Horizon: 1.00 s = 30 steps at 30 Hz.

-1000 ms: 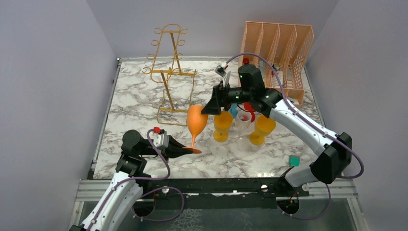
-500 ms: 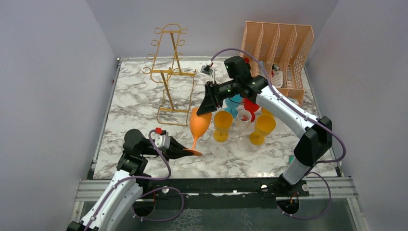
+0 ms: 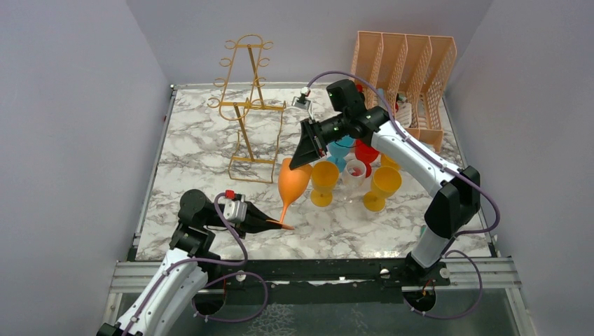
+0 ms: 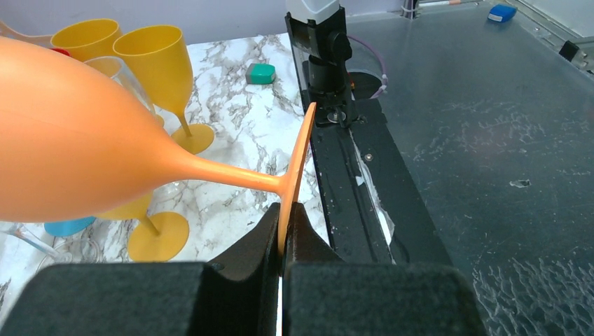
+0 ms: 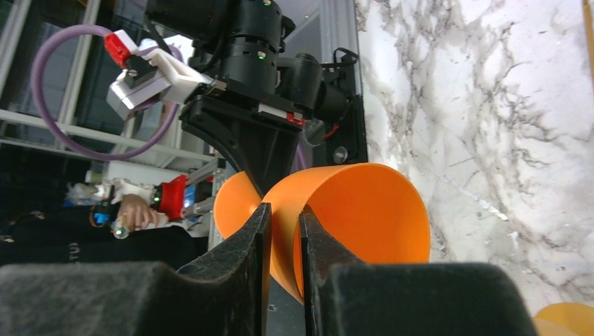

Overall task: Take the wine glass off the wine glass rack
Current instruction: Place the wine glass at the center of the board.

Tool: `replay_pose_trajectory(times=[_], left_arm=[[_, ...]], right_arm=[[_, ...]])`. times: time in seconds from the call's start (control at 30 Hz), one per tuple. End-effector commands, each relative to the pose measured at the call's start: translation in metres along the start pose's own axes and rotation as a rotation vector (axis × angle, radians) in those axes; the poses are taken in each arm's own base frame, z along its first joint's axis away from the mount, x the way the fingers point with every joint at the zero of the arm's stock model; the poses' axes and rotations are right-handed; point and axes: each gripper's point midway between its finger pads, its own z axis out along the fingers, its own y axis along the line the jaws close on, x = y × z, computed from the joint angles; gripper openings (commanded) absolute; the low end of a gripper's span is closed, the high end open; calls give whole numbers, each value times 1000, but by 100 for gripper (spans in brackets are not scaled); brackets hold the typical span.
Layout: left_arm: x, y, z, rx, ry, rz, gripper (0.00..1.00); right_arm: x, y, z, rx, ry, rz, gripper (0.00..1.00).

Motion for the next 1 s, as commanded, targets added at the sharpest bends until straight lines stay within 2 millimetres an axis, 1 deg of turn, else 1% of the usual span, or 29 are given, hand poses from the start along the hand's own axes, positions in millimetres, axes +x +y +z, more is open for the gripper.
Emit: replay_pose_trajectory(times=[0.0,0.1,0.17,0.23,0.3,0.4,0.57,0.63,0.7,0.73,0.83,0.97], left_arm=[[-9,0,1,13,-10,49,0],[-11,1,0,3,-10,62,0],[-12,4,0,-12,-8,59,0],[-10,10,0,-34,11,71,0],[-10,10,-1,-36,24,68,0],[-13,11,-1,-37,27,74,3],[-20,8,-1,-35,20,97,16],[-21,7,-1,-30,20,98,23],[-22,6,-2,-27,24,93,33],[-23,5,-2,-27,24,93,36],[-24,3,-2,-22,21,98,37],[-29,1,-3,-26,21,104,45]], right_arm=[[2,21,-2,-132,33,24,18],[3,22,-3,-139,35,26,13],[3,21,-3,-114,27,27,10],[5,25,-4,-133,26,19,8],[7,27,-4,-156,28,21,5],[9,26,-4,-153,27,32,2],[12,31,-5,-164,23,27,1],[12,34,-7,-162,14,13,1],[14,36,-8,-165,13,15,1],[16,36,-8,-164,12,14,1],[19,34,-8,-143,3,7,1],[25,33,-9,-123,-4,5,1]])
